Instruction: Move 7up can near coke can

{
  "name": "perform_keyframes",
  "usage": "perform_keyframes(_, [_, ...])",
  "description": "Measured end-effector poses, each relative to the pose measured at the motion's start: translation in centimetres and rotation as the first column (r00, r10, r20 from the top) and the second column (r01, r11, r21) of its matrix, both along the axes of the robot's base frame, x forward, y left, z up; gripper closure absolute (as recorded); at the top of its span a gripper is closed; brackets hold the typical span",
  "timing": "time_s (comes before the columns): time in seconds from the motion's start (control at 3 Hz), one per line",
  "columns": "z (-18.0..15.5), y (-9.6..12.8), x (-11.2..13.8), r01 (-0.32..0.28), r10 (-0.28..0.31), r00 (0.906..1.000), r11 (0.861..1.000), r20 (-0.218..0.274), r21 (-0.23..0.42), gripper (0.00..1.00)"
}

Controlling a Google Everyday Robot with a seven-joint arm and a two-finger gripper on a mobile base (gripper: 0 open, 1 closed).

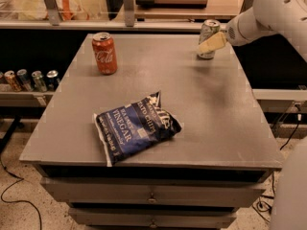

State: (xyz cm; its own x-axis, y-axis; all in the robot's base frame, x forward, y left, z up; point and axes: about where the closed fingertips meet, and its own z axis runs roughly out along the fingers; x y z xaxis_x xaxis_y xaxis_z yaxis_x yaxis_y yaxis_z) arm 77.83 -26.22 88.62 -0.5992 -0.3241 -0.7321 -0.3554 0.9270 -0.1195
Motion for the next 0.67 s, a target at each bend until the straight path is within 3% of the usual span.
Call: perform_keyframes(0.67, [-0.1, 1.3, 2.8, 0.007, -0.008, 0.9993, 0.999, 0.035, 0.050, 0.00])
